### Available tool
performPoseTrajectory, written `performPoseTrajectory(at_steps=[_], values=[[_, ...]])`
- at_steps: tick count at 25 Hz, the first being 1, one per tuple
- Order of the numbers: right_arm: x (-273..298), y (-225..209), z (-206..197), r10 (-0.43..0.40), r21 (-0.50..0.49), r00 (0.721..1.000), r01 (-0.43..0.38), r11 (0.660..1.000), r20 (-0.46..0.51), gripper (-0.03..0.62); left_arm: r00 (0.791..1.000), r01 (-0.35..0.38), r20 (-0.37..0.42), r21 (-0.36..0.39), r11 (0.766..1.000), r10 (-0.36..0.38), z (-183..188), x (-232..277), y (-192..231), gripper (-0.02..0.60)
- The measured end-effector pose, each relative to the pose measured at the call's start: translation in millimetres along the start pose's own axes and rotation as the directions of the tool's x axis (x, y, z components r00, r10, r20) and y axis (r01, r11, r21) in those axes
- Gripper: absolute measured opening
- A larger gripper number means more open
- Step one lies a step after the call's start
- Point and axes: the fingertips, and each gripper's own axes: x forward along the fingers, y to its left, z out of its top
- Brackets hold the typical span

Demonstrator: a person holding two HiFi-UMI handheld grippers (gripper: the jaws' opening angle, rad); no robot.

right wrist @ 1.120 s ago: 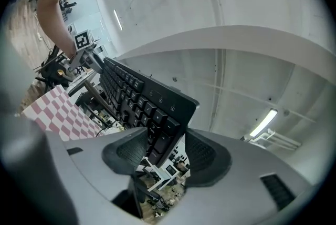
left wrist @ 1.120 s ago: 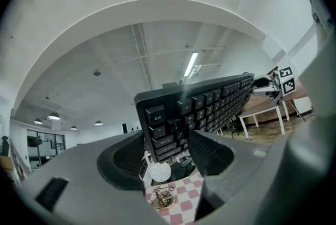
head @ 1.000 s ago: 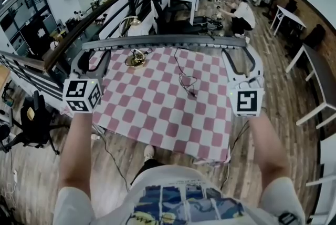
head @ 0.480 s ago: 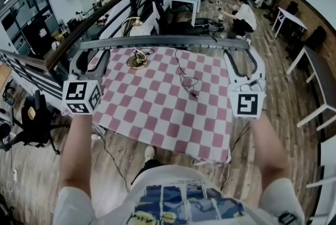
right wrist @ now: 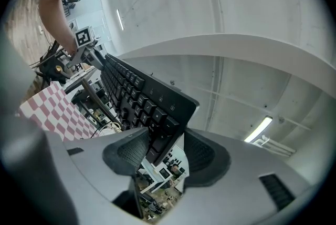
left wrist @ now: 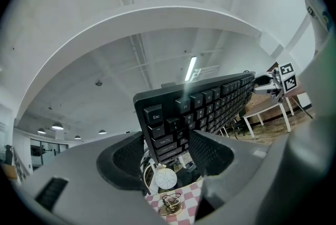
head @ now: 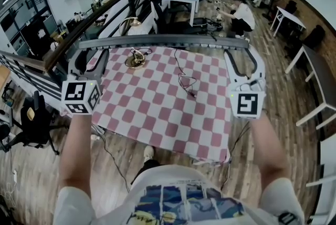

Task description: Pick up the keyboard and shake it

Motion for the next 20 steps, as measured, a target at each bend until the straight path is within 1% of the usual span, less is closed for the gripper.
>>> performPoseTrajectory(at_steps=[9,20], values=[[0.0,0.8,-1.7,-0.002,0.008,1.0,0.002,1.0,0.005,0.209,1.0,0.0,0.0,-0.004,1.0,0.0,-3.6,0.2,-1.8,0.259],[-4.5,-2.9,-2.1,-0.007,0.012,1.0,0.007,1.0,0.009,0.207,1.0,0.001,0.004,0.004,1.0,-0.001,1.6,0.2,-5.0,0.259]])
